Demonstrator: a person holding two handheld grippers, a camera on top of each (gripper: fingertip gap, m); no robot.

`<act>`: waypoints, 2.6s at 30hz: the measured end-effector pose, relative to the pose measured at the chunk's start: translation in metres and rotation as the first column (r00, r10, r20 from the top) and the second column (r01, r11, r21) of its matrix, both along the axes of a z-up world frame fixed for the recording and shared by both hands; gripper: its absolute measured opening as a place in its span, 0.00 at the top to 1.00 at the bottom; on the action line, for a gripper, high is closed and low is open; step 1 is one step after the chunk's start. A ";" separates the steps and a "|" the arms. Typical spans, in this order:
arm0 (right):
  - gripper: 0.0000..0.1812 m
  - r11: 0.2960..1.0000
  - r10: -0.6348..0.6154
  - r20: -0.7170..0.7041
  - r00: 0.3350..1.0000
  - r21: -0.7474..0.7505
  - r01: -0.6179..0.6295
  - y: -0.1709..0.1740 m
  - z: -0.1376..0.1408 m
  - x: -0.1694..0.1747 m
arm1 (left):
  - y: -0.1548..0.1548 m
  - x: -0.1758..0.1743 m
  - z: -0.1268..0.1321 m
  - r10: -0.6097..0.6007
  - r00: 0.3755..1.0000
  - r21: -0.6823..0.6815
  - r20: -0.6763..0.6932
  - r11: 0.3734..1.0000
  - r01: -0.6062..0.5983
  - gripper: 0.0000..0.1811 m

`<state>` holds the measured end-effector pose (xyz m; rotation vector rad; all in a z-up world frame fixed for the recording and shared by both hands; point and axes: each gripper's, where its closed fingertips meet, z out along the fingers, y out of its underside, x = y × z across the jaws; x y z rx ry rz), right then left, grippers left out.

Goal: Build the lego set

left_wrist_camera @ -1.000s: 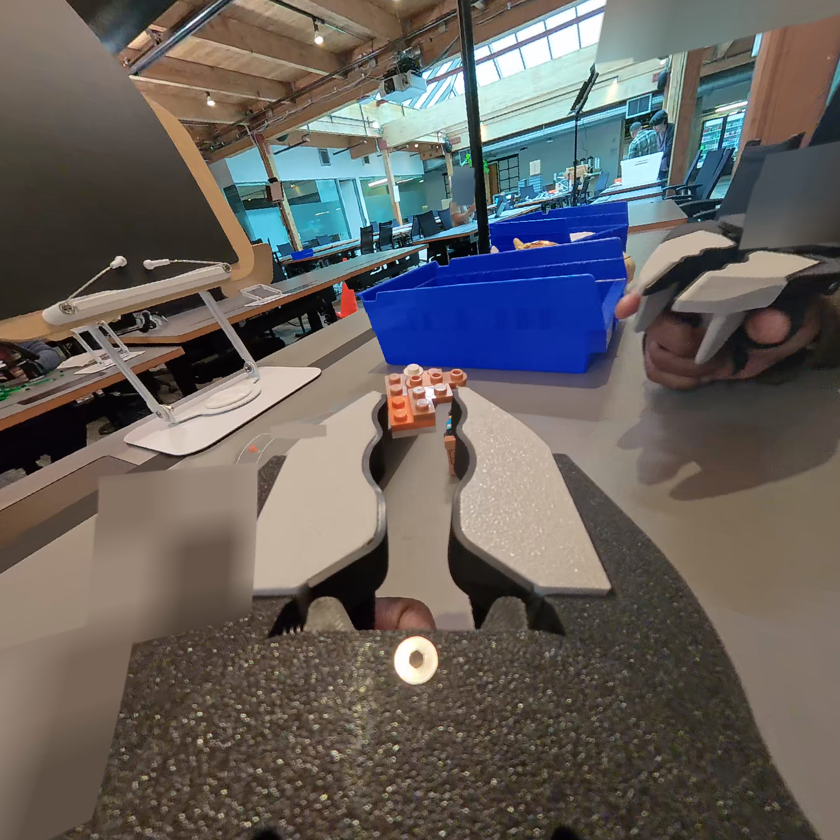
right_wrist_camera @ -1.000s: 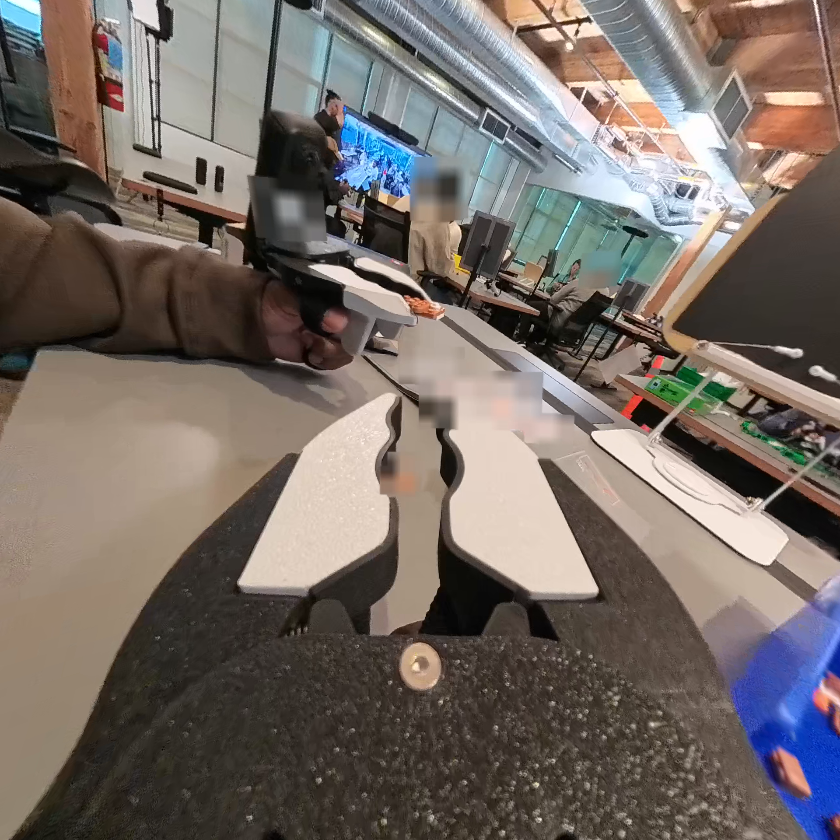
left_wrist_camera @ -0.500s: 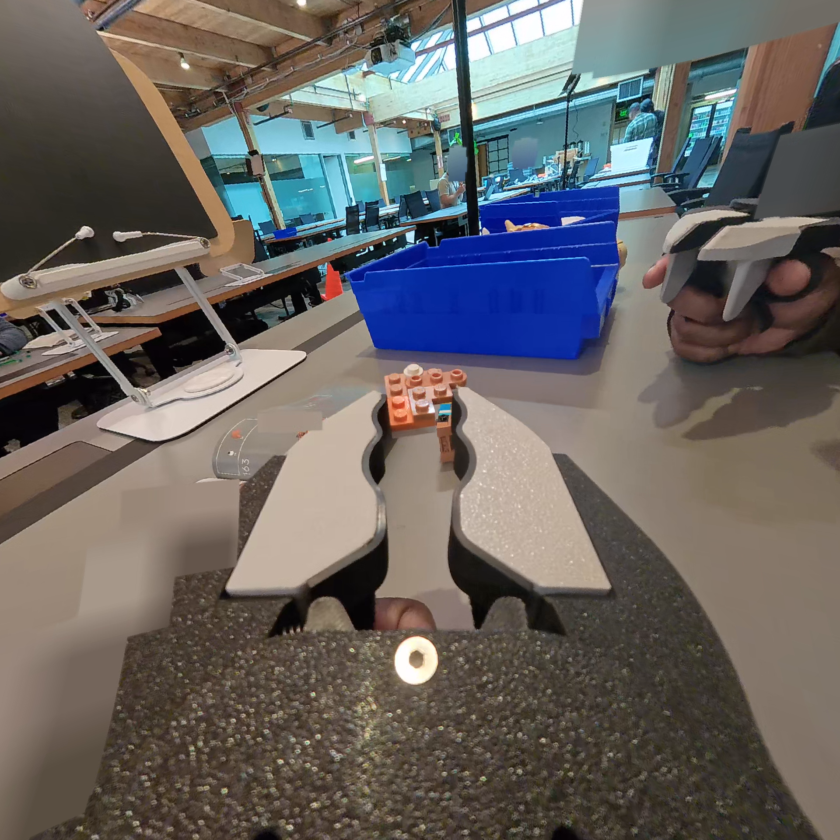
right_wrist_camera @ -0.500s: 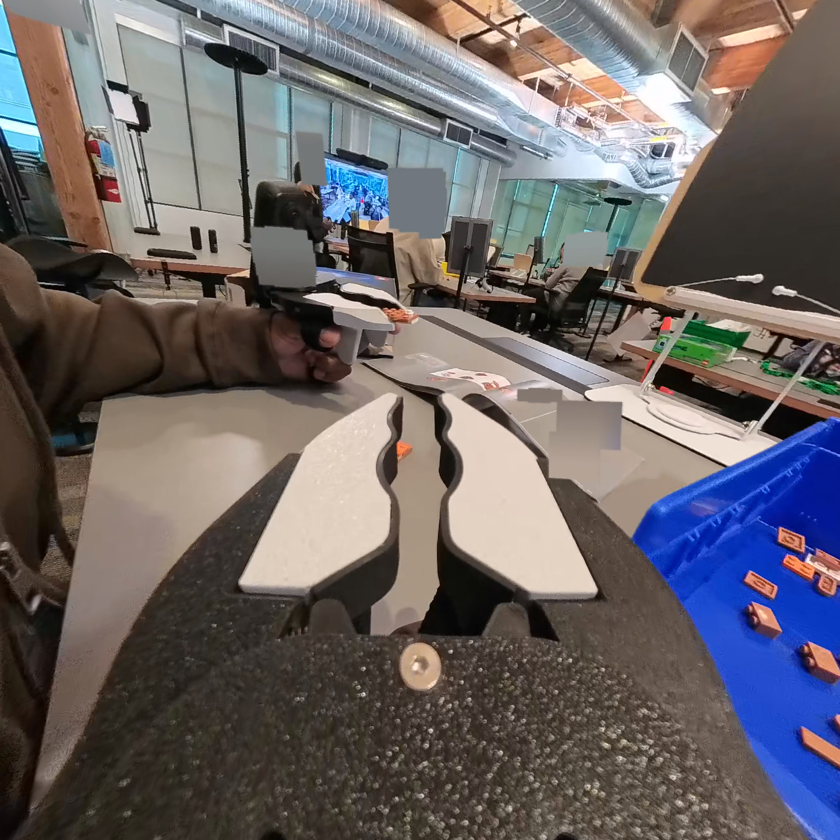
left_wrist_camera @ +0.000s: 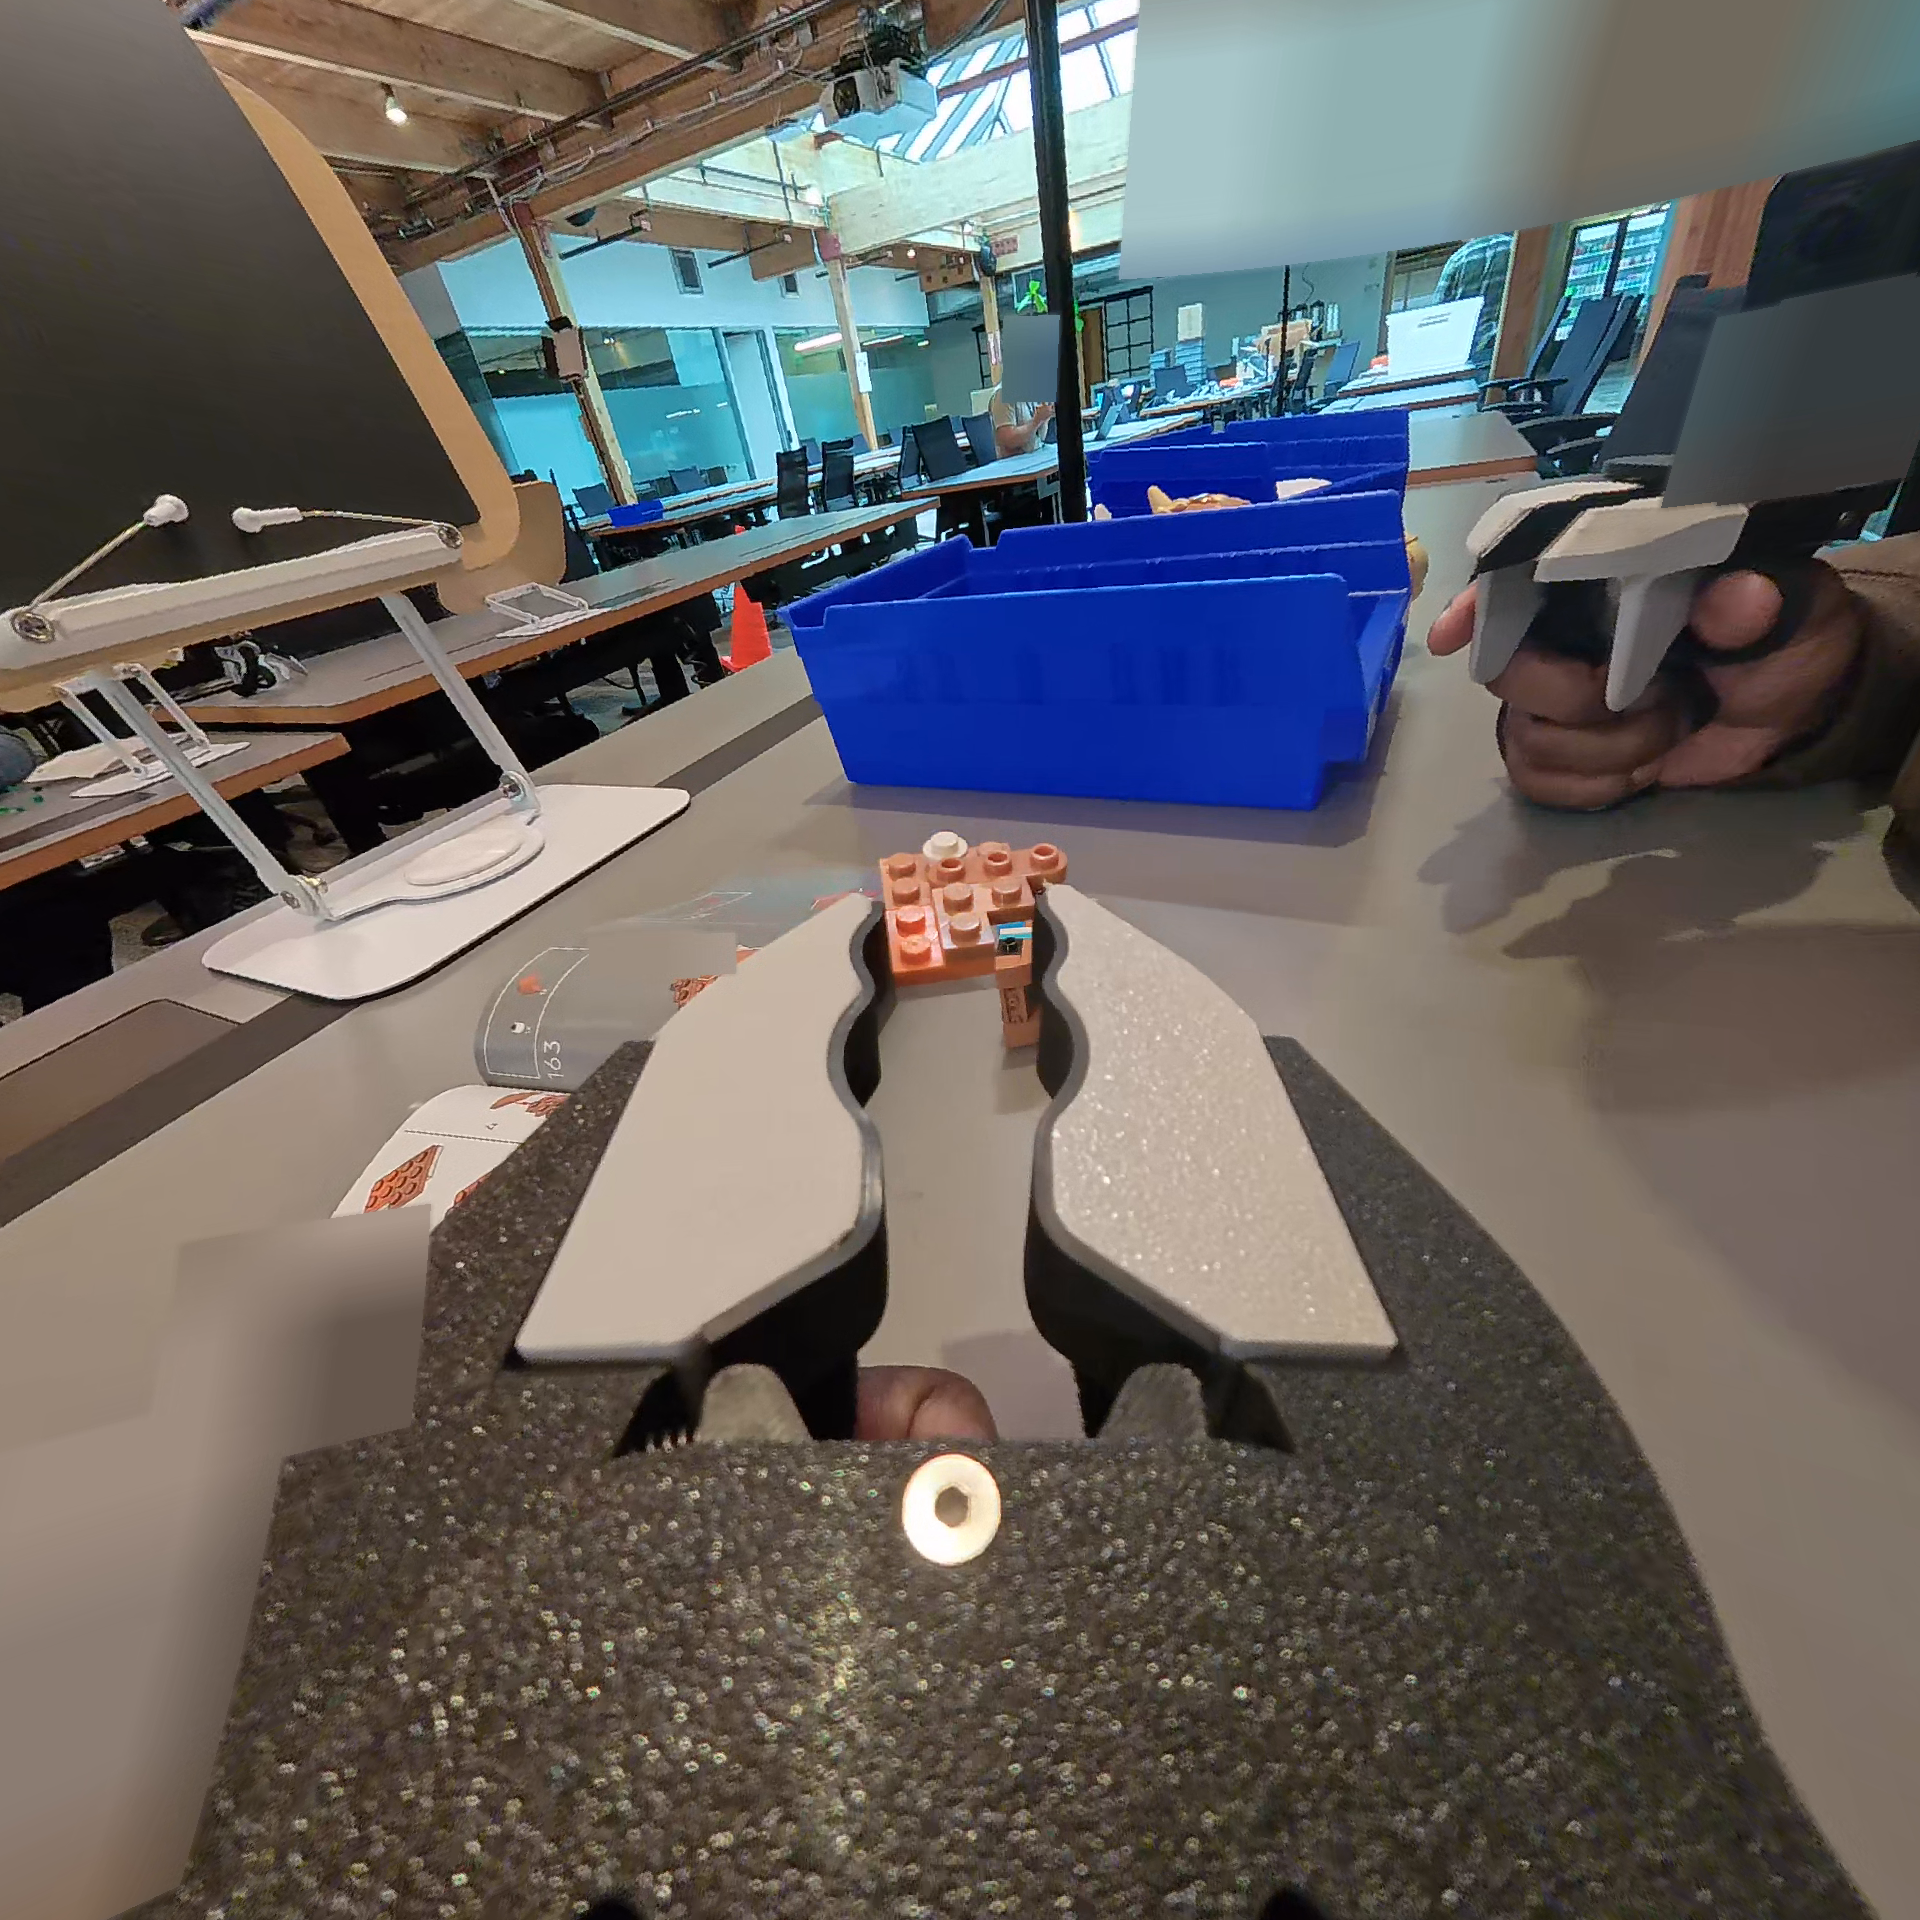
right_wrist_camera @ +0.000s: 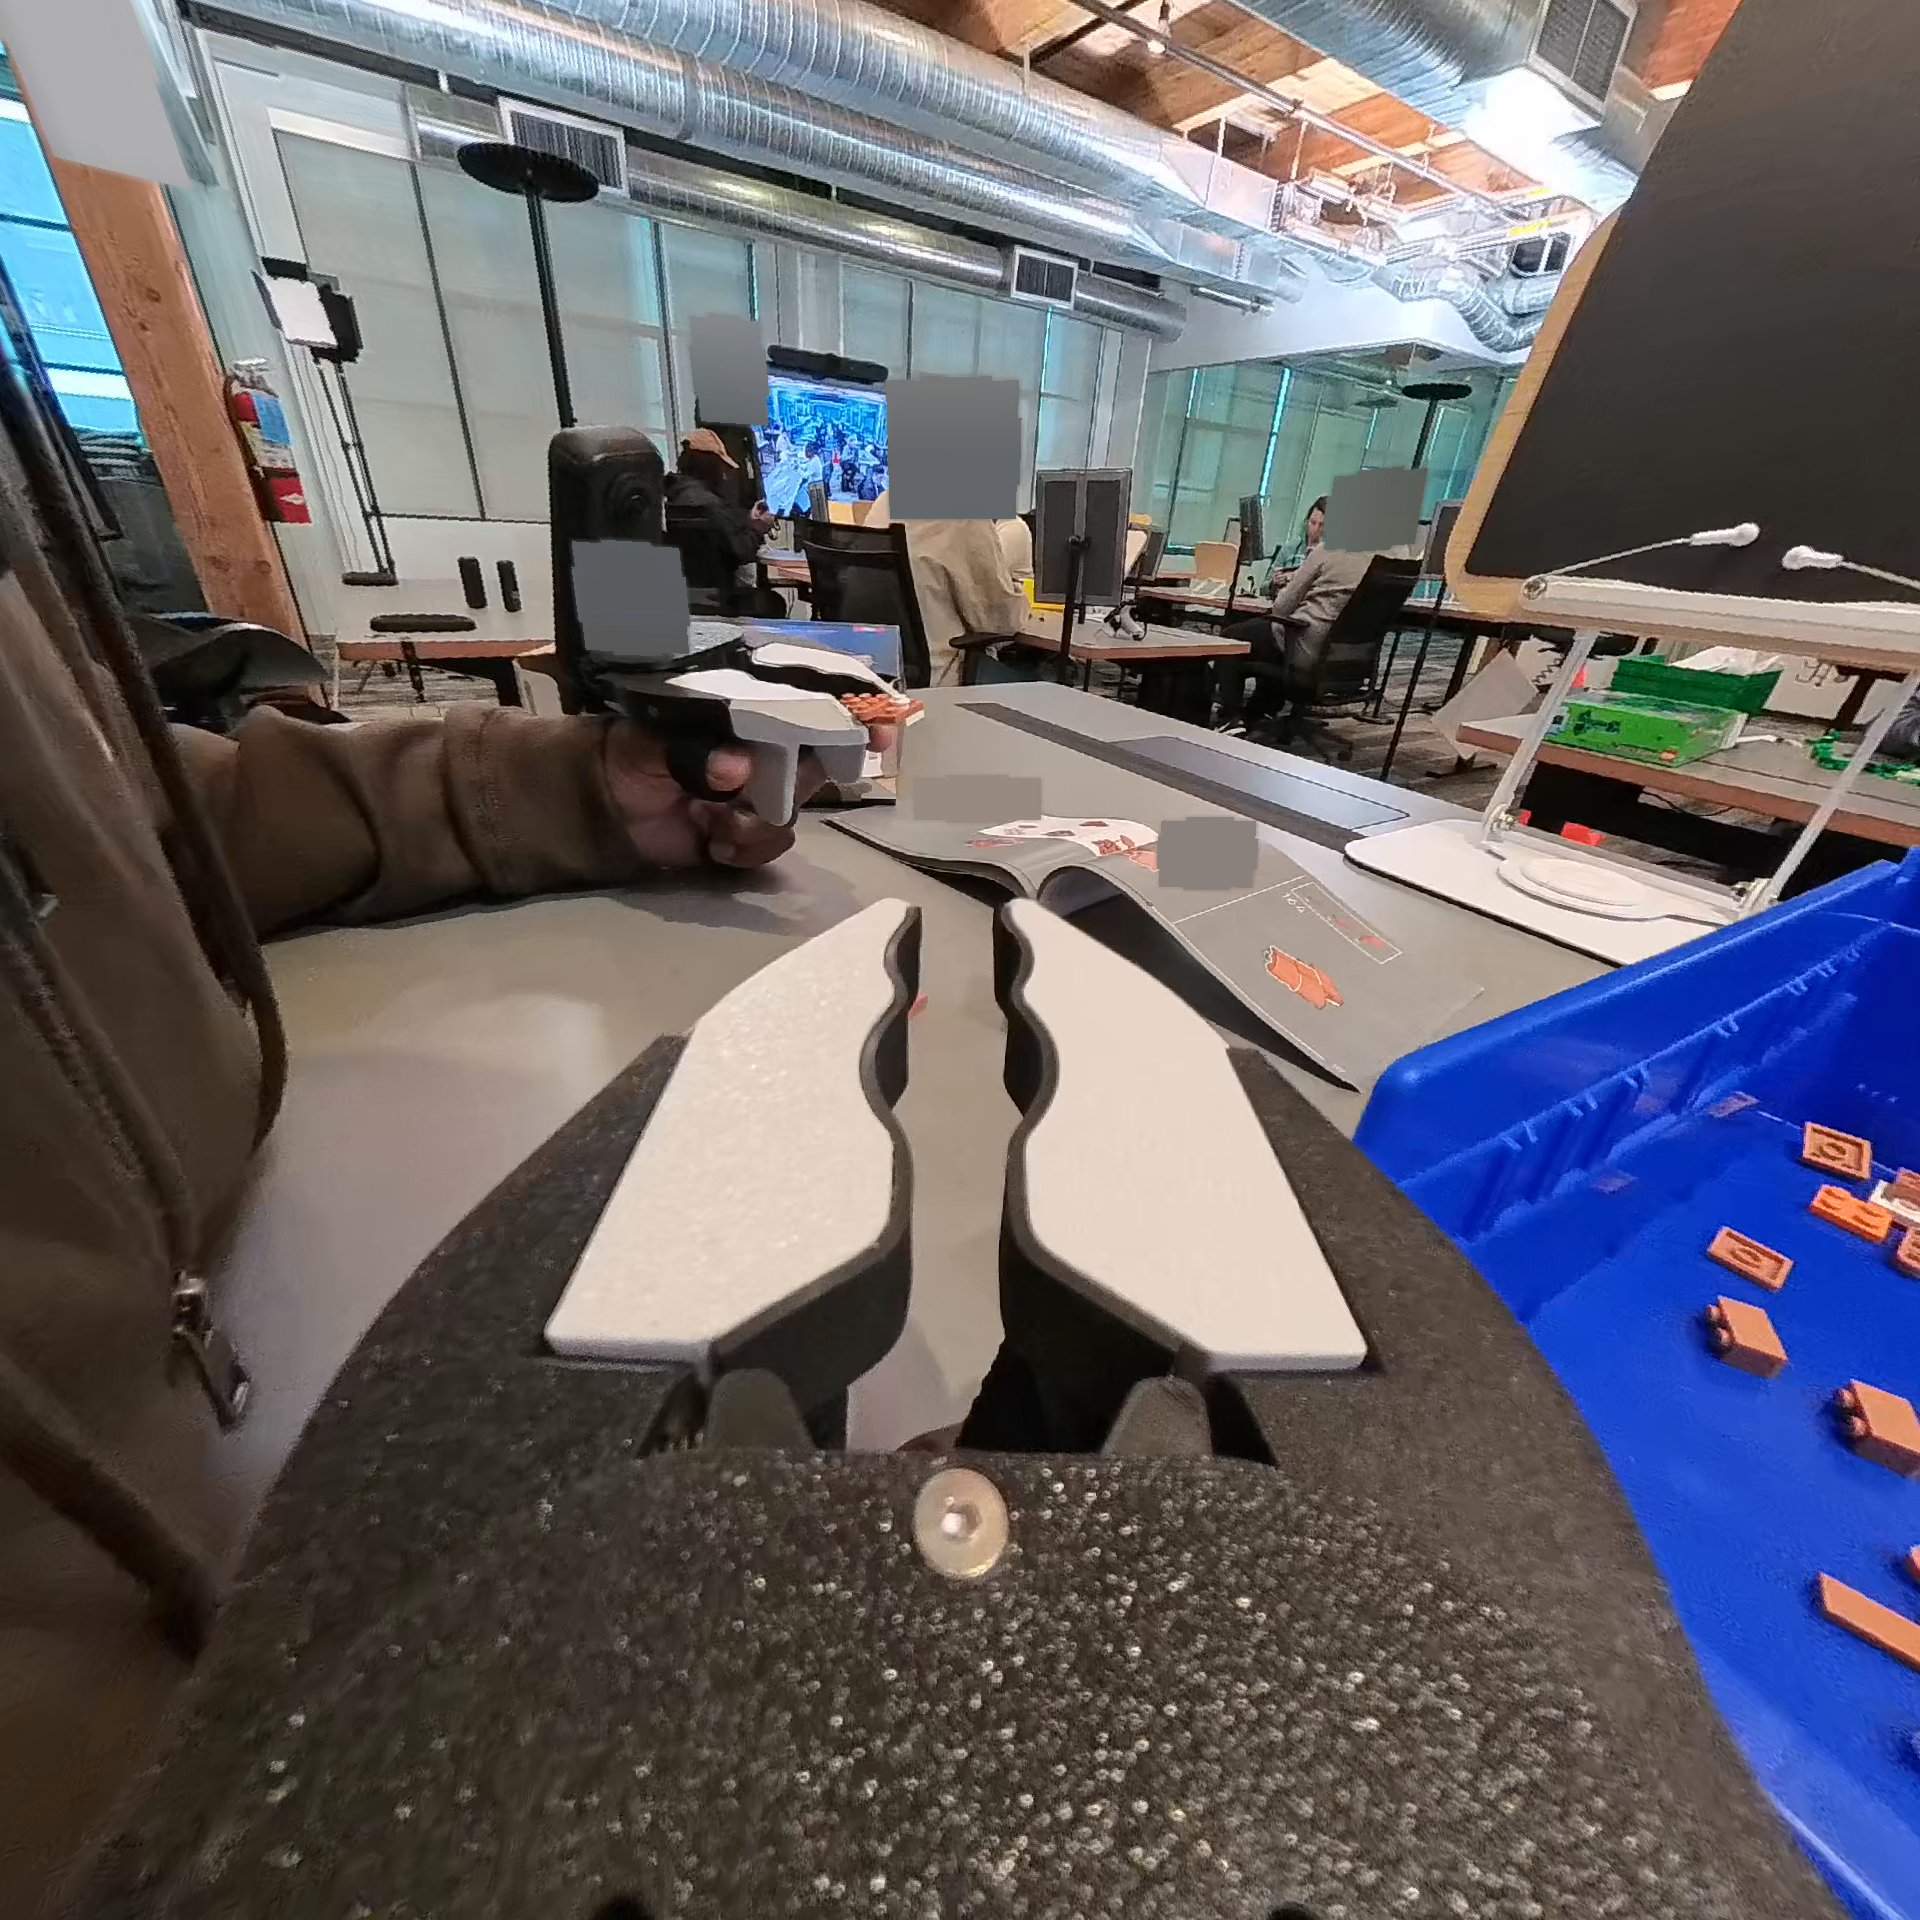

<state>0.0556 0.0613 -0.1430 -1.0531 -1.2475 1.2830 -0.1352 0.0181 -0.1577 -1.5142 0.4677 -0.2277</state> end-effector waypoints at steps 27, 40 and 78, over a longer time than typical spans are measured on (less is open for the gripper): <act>0.93 0.999 0.009 0.001 1.000 -0.042 -0.009 0.004 0.001 0.000 | 0.001 -0.001 0.000 0.003 1.000 -0.002 0.001 1.000 -0.003 0.86; 0.91 0.866 -0.177 0.425 0.888 0.496 -0.065 0.159 0.050 0.028 | 0.000 0.002 0.001 -0.001 1.000 0.000 -0.008 1.000 0.001 0.86; 0.94 0.580 -0.340 0.887 0.312 0.459 -0.673 0.315 -0.089 -0.033 | -0.001 -0.004 0.003 0.023 1.000 0.006 -0.009 1.000 -0.023 0.86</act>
